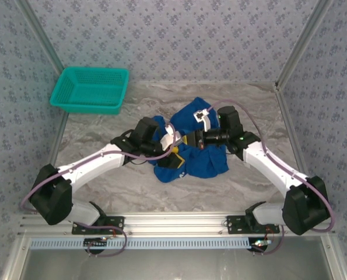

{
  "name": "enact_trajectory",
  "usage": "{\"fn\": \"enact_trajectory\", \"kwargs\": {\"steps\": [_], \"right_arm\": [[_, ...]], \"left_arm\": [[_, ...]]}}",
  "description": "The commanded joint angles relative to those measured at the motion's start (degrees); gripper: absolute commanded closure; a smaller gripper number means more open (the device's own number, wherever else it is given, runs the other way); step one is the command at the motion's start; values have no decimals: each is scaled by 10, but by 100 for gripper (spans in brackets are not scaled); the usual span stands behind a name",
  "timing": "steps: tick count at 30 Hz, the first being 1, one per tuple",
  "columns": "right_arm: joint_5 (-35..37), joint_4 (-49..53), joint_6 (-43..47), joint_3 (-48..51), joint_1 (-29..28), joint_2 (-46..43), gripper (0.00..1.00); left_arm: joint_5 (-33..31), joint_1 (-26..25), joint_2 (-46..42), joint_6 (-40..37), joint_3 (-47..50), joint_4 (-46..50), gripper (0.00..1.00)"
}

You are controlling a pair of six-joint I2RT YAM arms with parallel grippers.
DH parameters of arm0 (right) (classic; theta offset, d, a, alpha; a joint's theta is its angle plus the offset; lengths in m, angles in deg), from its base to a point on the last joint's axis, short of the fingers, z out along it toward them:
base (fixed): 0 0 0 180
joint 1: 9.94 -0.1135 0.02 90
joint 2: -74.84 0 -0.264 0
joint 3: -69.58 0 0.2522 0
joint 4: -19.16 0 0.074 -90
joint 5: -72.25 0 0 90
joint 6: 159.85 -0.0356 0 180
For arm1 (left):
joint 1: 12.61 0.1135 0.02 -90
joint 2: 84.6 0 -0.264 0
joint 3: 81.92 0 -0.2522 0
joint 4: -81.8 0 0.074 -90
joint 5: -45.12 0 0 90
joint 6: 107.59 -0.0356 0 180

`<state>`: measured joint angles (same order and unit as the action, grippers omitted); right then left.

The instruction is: Fold the inside-out t-shirt

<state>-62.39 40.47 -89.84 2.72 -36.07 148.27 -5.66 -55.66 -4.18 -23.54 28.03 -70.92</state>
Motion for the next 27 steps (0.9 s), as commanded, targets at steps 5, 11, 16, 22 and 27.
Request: {"fn": "enact_trajectory", "kwargs": {"steps": [5,11,16,22,27], "right_arm": [[170,21,36,12,-25,-44,99],[226,28,20,26,-30,-44,98],[208,36,22,35,-26,-39,97],[81,14,38,77,10,-59,97],[28,-45,36,126,26,-86,98]], "left_arm": [[197,-10,-3,74,-28,4,62],[248,-41,24,82,-44,-3,70],[191,-53,50,70,-66,33,70],[23,-13,-19,156,3,-65,55],[-194,11,-56,183,32,-31,45]]}}
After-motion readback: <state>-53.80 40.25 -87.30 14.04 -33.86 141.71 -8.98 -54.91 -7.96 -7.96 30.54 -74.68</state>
